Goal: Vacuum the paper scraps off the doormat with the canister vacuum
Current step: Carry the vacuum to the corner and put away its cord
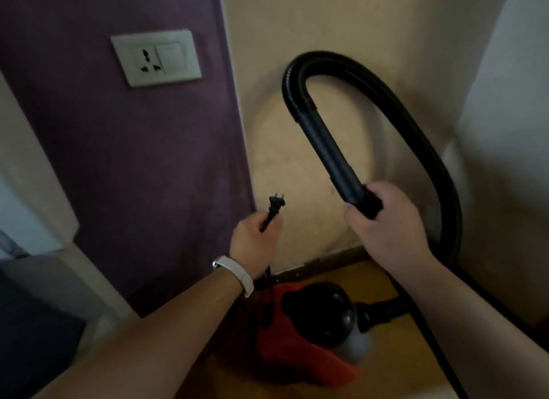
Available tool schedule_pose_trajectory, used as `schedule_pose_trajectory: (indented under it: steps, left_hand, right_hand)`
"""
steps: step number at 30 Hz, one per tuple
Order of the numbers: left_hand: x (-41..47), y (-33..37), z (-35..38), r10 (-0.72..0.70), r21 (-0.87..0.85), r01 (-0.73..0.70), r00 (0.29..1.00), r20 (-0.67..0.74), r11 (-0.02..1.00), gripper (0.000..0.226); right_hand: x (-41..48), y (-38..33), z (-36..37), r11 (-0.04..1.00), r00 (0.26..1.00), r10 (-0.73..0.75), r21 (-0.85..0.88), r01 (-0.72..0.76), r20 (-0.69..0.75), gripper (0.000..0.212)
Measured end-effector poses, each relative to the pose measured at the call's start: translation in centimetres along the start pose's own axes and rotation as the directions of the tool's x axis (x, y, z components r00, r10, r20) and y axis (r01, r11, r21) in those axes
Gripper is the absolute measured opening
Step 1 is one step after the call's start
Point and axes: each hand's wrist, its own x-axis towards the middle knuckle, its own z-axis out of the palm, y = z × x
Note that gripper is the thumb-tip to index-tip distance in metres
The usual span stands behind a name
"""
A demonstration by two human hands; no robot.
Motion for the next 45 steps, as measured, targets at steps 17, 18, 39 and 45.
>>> schedule_pose_trajectory:
  steps: [17, 18, 39, 45]
  left_hand:
    - [-3.0, -8.8, 12.9, -0.061, 0.284, -0.085, 0.880, 0.470, 0.955, 0.032]
    - [-3.0, -9.3, 13.0, -0.061, 0.316, -0.107, 0.877, 0.476, 0.943, 0.036]
    - [-1.8, -10.0, 13.2, -0.204, 0.519, -0.084, 0.858, 0.472, 0.850, 0.046]
    - [-2.9, -4.3, 12.3, -0.153, 0.503, -0.082, 0.899, 0.409, 0.860, 0.038]
  right_hand:
    - [-0.5, 4.5, -0.8, 0.993, 0.998, -0.003, -0.118, 0.009, 0.055, 0.032]
    - [-0.5, 4.7, -0.8, 0.994, 0.998, 0.004, -0.111, 0.003, 0.066, 0.032]
    - [-1.3, 6.3, -2.8, 0.998, 0.983, 0.053, 0.021, -0.057, 0.177, 0.015]
    - [-0.4, 3.5, -5.5, 0.993, 0.994, 0.049, 0.099, -0.059, 0.096, 0.012]
